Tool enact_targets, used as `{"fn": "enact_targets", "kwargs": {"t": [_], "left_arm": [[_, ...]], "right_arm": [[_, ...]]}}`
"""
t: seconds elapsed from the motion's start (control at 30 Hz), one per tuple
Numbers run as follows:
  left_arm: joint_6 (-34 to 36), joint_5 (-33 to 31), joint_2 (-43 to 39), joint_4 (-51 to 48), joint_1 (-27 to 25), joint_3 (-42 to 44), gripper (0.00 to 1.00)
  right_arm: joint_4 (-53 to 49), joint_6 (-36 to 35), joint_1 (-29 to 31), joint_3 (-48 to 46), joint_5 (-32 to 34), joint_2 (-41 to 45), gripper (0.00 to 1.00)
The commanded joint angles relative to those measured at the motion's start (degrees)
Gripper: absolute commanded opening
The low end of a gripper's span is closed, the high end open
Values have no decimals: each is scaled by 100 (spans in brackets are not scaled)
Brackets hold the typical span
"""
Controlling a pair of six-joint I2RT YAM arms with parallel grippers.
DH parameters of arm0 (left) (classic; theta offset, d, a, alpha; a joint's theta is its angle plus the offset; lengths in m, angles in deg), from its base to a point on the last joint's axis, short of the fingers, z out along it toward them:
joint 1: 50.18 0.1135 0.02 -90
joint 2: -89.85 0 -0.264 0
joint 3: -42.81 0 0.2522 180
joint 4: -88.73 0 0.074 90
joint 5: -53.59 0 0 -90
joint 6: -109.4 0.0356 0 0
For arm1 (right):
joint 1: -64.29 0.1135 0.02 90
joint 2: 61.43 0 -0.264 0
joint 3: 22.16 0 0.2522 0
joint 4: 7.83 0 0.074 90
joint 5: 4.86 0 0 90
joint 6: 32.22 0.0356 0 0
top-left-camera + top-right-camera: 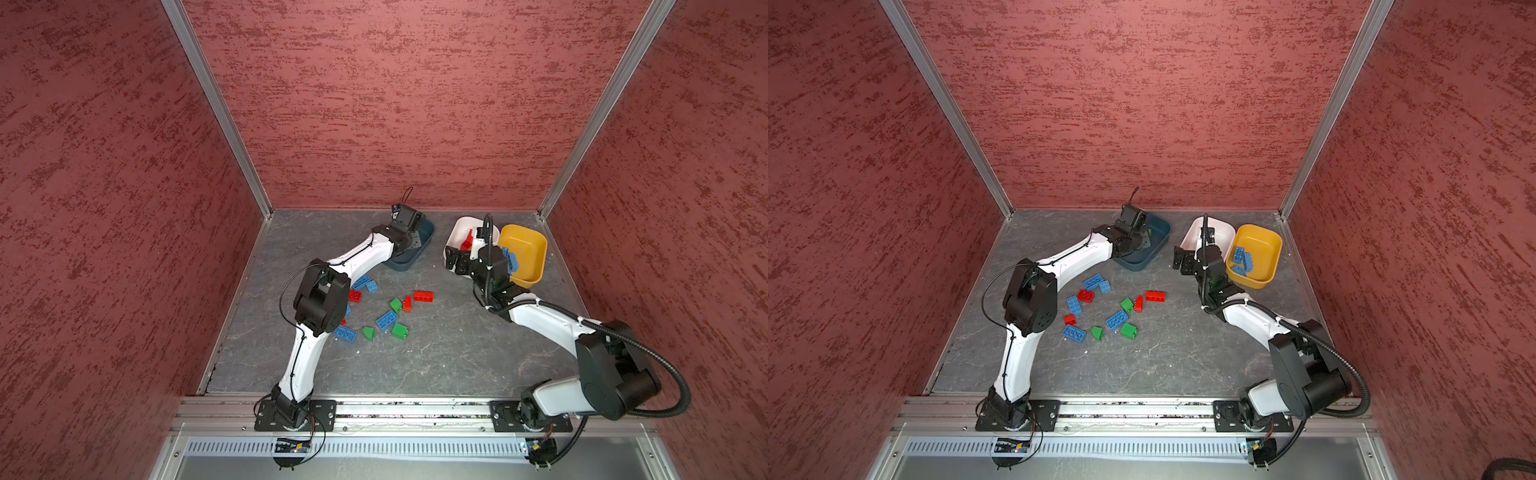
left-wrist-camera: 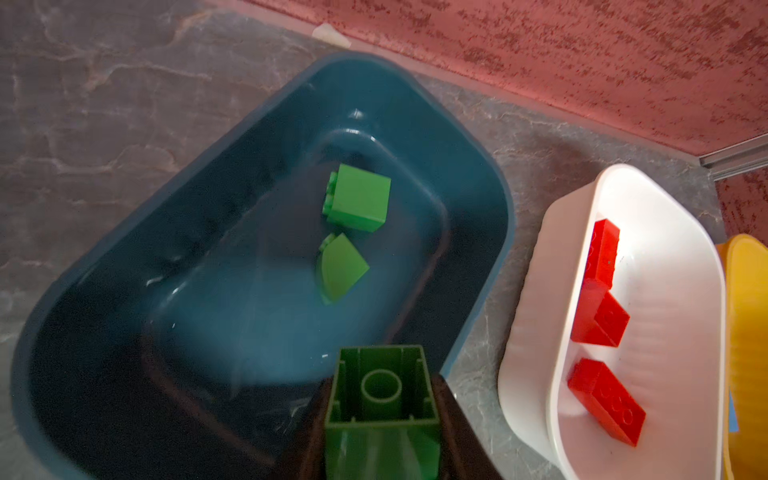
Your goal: Sort the legos into containers by color
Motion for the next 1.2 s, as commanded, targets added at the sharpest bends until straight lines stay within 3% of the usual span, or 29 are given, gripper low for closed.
{"fn": "enact_targets", "kwargs": {"t": [0.0, 0.07, 0.17, 0.37, 0.6, 0.9, 1.17], "left_arm": [[351, -149, 251, -149, 189, -500, 22], [440, -150, 399, -246, 270, -725, 25], [465, -243, 562, -525, 350, -1030, 45], [565, -158, 347, -654, 375, -952, 75], [861, -47, -424, -668, 396, -427, 98], [645, -69, -2171, -94, 750, 1642, 99], [-7, 50, -3477, 19, 1610, 3375, 99]], "right_arm": [[186, -496, 42, 48, -1224, -190, 99], [250, -645, 44, 44, -1718, -270, 99], [248, -878, 86, 70, -2159, -378, 99], [-140, -1542, 308, 259, -2413, -529, 97], [-862, -2309, 674, 575, -2624, -752, 96], [-1923, -3609, 1528, 1140, -3059, -1387, 93], [-3165, -5285, 2274, 2001, -3207, -2112, 85]]}}
